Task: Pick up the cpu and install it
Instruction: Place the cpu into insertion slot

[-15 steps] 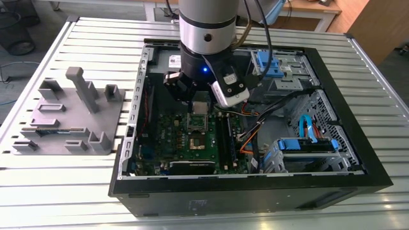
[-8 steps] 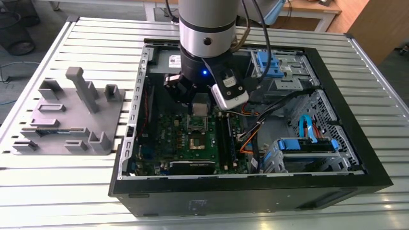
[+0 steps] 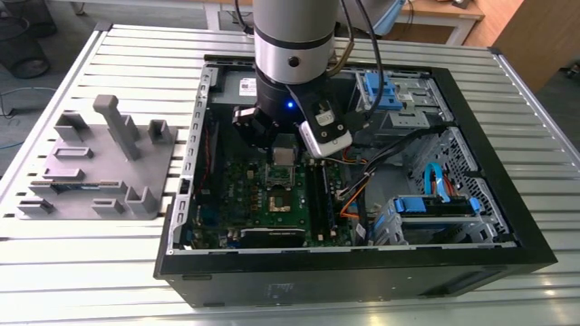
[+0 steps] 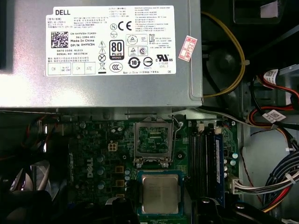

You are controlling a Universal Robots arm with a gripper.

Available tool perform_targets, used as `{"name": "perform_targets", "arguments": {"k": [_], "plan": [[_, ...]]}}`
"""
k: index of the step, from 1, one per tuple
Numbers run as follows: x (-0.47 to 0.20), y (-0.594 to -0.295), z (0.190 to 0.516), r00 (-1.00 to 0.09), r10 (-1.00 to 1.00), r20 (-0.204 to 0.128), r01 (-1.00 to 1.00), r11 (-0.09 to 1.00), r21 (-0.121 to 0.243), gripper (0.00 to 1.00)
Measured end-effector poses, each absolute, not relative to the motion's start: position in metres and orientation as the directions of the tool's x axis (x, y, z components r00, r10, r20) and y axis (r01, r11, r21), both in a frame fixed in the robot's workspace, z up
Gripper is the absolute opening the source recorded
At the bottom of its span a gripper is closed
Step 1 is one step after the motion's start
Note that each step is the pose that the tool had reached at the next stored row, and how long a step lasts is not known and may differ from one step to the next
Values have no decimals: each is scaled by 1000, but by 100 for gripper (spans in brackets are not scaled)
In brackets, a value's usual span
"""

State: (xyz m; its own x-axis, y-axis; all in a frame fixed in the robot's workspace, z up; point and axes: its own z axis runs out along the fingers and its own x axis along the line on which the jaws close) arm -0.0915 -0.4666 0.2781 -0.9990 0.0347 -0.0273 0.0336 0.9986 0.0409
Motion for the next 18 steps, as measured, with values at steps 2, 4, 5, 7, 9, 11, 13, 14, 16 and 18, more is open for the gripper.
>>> {"name": "perform_targets", "arguments": {"k": [2,4,5,7,9,11,13,14,16,18], "plan": [[-91,-467,277,-999,35,-28,34,999,41,47],[-91,-467,277,-999,35,-27,34,999,41,47],[-91,-467,276,-999,35,-27,34,999,41,47],[-92,-467,274,-999,35,-27,34,999,41,47],[-92,-467,273,-999,35,-27,34,999,41,47],[-91,-468,270,-999,35,-27,34,999,41,47],[-92,-468,267,-999,35,-27,34,999,41,47],[-92,-468,266,-999,35,-27,34,999,41,47],[-91,-469,263,-999,35,-27,34,999,41,47],[-92,-470,261,-999,35,-27,33,999,41,47]]}}
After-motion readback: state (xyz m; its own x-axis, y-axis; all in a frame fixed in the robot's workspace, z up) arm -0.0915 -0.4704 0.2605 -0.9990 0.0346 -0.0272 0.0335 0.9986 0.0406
